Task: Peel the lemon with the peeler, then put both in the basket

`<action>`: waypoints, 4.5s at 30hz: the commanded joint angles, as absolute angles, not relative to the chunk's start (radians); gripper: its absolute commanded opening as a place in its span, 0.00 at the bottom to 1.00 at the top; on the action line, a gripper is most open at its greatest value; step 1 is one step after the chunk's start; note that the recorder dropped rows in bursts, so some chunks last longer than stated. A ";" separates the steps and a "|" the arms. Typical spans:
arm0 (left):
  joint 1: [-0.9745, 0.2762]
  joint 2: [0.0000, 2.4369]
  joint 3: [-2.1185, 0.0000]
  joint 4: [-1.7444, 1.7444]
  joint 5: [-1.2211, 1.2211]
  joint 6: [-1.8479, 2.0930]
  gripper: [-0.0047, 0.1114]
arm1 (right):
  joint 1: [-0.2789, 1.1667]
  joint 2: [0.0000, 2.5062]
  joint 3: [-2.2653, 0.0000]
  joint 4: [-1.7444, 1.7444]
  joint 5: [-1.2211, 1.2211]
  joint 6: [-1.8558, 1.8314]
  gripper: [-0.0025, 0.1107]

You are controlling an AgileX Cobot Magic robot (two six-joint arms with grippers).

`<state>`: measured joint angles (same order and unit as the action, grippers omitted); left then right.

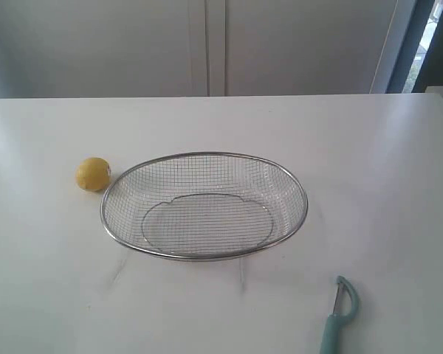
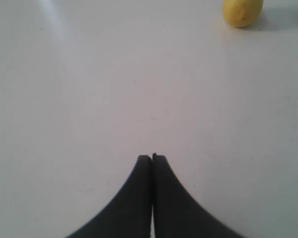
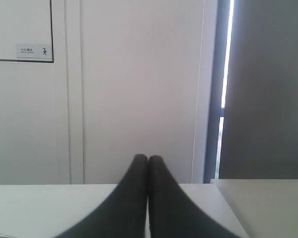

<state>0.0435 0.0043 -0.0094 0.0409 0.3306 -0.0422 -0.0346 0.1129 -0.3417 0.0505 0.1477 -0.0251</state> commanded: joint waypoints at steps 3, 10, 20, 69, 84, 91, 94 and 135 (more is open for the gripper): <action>0.036 0.000 0.000 0.030 0.334 -0.041 0.04 | -0.030 0.226 -0.441 0.052 0.239 -0.021 0.02; 0.036 0.000 0.000 0.030 0.334 -0.041 0.04 | -0.030 0.349 -0.541 0.052 0.355 -0.011 0.02; 0.036 0.000 0.000 0.030 0.334 -0.041 0.04 | -0.030 0.511 -0.680 0.052 0.520 0.032 0.02; 0.036 0.000 0.000 0.030 0.334 -0.041 0.04 | -0.030 0.806 -0.907 0.054 0.922 0.058 0.02; 0.036 0.000 0.000 0.030 0.334 -0.041 0.04 | -0.030 0.940 -0.821 0.174 0.978 0.065 0.02; 0.036 0.000 0.000 0.030 0.334 -0.041 0.04 | -0.030 0.946 -0.737 0.186 0.956 0.056 0.02; 0.036 0.000 0.000 0.030 0.334 -0.041 0.04 | -0.030 0.948 -0.732 0.193 0.965 0.056 0.02; 0.036 0.000 0.000 0.030 0.334 -0.041 0.04 | 0.320 1.285 -0.732 0.230 0.884 0.117 0.02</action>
<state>0.0435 0.0043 -0.0094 0.0409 0.3306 -0.0422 0.2872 1.2660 -0.7350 0.2293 0.8987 0.0938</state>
